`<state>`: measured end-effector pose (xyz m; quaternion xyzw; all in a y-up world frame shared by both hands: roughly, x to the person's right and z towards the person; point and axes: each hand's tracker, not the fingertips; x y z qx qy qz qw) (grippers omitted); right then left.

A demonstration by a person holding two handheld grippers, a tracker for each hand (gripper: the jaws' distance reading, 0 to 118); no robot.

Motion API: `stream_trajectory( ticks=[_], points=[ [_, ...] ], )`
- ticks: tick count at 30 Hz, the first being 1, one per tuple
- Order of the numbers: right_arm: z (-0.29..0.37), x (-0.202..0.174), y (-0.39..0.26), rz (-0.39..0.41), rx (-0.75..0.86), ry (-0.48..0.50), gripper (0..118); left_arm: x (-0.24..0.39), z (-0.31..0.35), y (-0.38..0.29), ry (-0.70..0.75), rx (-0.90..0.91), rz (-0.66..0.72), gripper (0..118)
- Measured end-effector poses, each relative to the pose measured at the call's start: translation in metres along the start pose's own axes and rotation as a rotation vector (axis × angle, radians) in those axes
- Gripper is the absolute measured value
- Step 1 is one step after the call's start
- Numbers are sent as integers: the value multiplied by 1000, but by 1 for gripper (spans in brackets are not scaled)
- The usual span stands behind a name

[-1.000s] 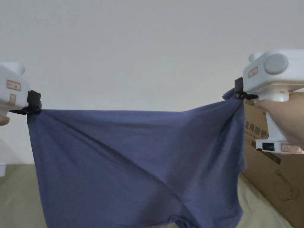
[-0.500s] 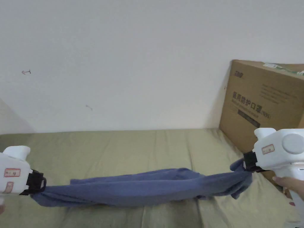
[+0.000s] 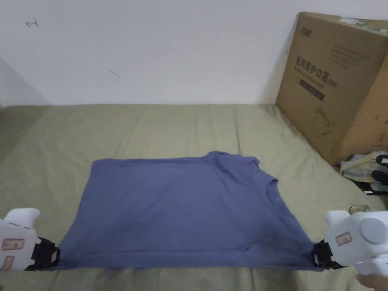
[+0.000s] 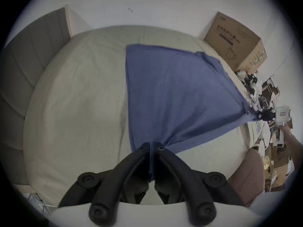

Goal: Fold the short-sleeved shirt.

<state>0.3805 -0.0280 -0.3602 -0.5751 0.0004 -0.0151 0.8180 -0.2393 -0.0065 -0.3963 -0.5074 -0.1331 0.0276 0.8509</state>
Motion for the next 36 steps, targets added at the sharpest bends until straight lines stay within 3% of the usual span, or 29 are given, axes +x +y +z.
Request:
stream_trajectory(
  ticks=[3, 8, 11, 12, 13, 14, 15, 16, 19, 25, 27, 28, 29, 30, 31, 36],
  points=[
    [-29, 6, -17, -8, -21, -31, 4, -4, -15, -18, -10, -56, 2, 4],
    [-56, 15, -28, -97, -32, -22, 5, -2, -34, -42, -3, -100, -8, 4],
    [-55, 13, -31, -96, -17, -39, 18, -3, -36, -46, -2, -93, 15, 5],
    [-54, 13, -30, -76, -15, -64, 33, -1, -34, -47, 3, -80, 17, 13],
    [-48, 10, -34, -60, 0, -107, 53, 1, -30, -48, 17, -54, 12, 31],
    [-44, 11, -35, -53, 10, -143, 82, 3, -25, -47, 38, -11, 2, 61],
    [-39, 12, -36, -60, 11, -132, 101, 5, -18, -47, 28, 15, -9, 103],
    [-29, 14, -35, -72, 39, -104, 101, 8, -10, -46, 15, 39, -9, 117],
    [5, 6, -35, -103, 141, 12, 101, 17, 20, -38, -6, 150, 22, 117],
    [60, -41, -39, -96, 357, 55, 101, 49, 62, -36, -10, 297, 82, 117],
    [69, -51, -40, -139, 393, 85, 98, 60, 67, -37, 20, 292, 71, 112],
    [74, -58, -41, -155, 418, 110, 87, 62, 67, -40, 25, 288, 68, 99],
    [78, -64, -42, -168, 442, 133, 62, 65, 71, -42, 23, 288, 65, 73],
    [82, -68, -44, -180, 469, 157, 12, 68, 75, -46, 21, 294, 64, 14],
    [84, -73, -46, -191, 490, 155, 1, 70, 77, -49, 21, 296, 67, 0],
    [84, -85, -45, -151, 466, 157, 1, 53, 71, -58, 58, 196, 98, 0]
  ],
)
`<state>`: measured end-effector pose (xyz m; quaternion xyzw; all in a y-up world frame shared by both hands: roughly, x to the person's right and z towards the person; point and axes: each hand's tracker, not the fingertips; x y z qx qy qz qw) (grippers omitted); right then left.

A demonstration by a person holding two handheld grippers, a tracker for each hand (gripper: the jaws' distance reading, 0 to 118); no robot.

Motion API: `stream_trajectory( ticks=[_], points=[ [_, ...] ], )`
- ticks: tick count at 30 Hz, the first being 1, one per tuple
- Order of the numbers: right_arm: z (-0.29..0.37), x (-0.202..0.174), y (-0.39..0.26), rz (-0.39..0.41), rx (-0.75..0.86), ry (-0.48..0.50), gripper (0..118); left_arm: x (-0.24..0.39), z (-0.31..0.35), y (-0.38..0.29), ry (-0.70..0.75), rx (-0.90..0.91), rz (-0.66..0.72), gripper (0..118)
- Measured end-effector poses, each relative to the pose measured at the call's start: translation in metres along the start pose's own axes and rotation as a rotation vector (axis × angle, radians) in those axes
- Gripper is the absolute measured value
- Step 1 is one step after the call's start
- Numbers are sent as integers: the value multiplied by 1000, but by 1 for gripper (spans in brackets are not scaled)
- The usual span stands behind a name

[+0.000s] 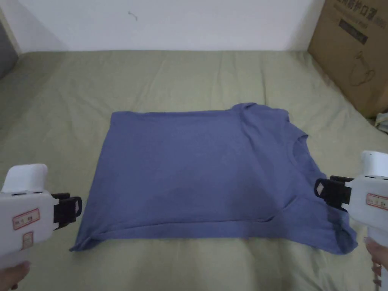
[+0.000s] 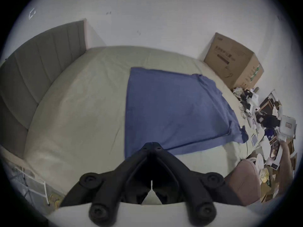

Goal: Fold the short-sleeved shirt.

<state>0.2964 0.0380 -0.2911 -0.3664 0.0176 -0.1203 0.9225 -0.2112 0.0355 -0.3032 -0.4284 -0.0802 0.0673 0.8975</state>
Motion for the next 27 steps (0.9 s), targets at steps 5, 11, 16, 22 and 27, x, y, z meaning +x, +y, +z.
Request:
stream_trajectory(
  ticks=[5, 11, 16, 22, 27],
  points=[
    [-10, 8, -5, -13, -66, -3, 1, -47, -47, -2, 41, -288, 169, 0],
    [-18, 17, -17, -39, -122, -9, 1, -67, -100, -16, 44, -325, 249, 118],
    [-26, 25, -22, -59, -161, -26, 1, -53, -125, -10, 78, -336, 188, 110],
    [-31, 41, -16, -76, -165, -21, 1, -32, -118, -10, 62, -337, -11, 3],
    [-39, 70, -17, 23, -219, -123, 1, -34, -80, -1, -11, -258, 84, 4]
  ],
)
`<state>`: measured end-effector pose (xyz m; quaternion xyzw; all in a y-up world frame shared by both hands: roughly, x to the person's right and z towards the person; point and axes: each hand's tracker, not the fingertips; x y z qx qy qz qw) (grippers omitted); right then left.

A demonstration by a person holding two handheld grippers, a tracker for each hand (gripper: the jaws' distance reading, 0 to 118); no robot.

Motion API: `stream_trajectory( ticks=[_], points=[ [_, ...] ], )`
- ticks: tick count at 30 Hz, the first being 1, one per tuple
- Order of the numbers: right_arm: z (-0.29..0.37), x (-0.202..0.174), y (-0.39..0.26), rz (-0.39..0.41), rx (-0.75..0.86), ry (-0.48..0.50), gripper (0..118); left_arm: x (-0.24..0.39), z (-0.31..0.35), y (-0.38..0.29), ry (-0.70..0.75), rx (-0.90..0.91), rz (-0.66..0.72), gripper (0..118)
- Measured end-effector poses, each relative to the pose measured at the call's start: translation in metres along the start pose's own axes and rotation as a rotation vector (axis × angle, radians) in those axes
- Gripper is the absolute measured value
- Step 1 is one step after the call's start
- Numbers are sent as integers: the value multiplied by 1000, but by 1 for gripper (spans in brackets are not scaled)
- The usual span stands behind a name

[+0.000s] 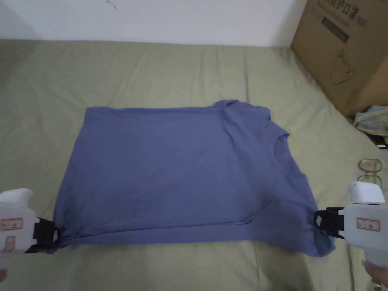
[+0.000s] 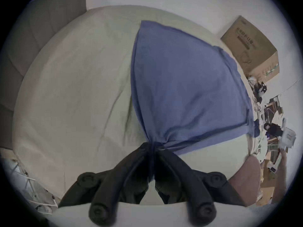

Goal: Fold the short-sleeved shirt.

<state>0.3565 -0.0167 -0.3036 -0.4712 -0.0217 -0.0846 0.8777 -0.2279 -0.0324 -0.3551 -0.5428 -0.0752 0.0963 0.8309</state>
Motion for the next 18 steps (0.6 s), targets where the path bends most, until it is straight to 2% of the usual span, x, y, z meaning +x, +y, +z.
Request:
stream_trajectory(
  ticks=[2, 4, 5, 6, 11, 12, 13, 15, 16, 18],
  points=[
    [-12, 15, -2, -26, -31, 5, 6, 2, 4, 2, -4, 10, -10, 4],
    [-28, 26, -7, -52, -102, -5, 75, 3, 9, 1, -22, 10, -9, 4],
    [-35, 29, -10, -57, -116, -27, 100, 4, 6, 0, -31, 13, -2, 4],
    [-41, 33, -11, -52, -110, -25, 106, 4, 7, 0, -40, 13, 6, 4],
    [-71, 51, -14, -33, -200, -61, 105, 1, 3, 1, -19, 6, 13, 4],
    [-72, 52, -14, -29, -206, -48, 98, -1, 3, 1, -21, 1, 19, 4],
    [-71, 51, -15, -22, -203, -28, 82, -1, 1, 0, -23, -3, 25, 4],
    [-68, 49, -17, -4, -196, -11, 27, -2, 1, -1, -26, -7, 33, 4],
    [-65, 48, -18, 5, -190, 8, 17, -2, 0, -2, -27, -11, 36, 4],
    [-60, 47, -20, 11, -181, 18, 7, -3, -1, -4, -31, -21, 39, 4]
  ],
)
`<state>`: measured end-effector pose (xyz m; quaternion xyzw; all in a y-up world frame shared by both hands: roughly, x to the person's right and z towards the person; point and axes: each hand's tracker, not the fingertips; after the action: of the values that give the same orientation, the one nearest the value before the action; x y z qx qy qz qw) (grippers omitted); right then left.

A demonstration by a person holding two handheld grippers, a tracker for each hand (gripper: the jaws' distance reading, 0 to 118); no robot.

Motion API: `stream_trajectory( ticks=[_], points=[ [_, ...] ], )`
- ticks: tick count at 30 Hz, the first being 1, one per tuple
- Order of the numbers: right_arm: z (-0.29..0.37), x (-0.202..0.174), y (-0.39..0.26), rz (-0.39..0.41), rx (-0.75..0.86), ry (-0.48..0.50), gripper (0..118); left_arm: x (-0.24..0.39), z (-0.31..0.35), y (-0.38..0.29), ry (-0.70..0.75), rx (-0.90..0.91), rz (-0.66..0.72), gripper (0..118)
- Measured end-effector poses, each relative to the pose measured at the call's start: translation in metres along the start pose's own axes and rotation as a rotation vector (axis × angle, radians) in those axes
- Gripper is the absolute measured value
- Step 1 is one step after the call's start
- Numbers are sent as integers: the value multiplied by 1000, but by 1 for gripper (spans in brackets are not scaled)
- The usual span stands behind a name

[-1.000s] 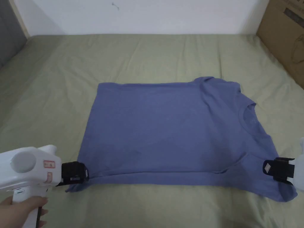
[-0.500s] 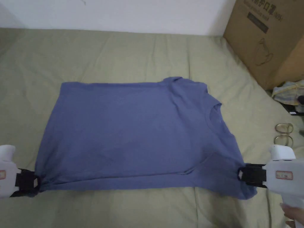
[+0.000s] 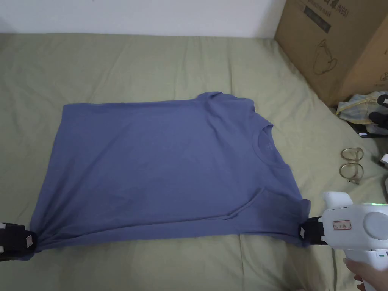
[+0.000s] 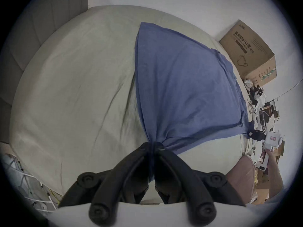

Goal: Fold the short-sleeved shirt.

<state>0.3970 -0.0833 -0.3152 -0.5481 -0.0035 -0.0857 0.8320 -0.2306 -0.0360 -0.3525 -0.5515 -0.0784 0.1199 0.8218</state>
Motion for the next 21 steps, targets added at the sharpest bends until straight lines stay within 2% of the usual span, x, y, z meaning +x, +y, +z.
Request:
stream_trajectory(
  ticks=[4, 9, 12, 18, 21],
  points=[
    [11, 3, -2, -10, 9, 15, 7, -5, 2, -1, -11, -4, 11, 4],
    [33, 6, 1, -73, 57, 62, 7, -7, 10, 6, -40, 11, 30, 4],
    [49, 2, 10, -83, 92, 77, 7, -5, 20, 16, -63, 31, 34, 4],
    [62, 6, 70, -158, 121, 128, 7, -11, 26, 64, -165, 49, 124, 4],
    [48, 8, 116, -195, 96, 139, 7, -8, 13, 102, -154, 36, 101, 4]
  ],
)
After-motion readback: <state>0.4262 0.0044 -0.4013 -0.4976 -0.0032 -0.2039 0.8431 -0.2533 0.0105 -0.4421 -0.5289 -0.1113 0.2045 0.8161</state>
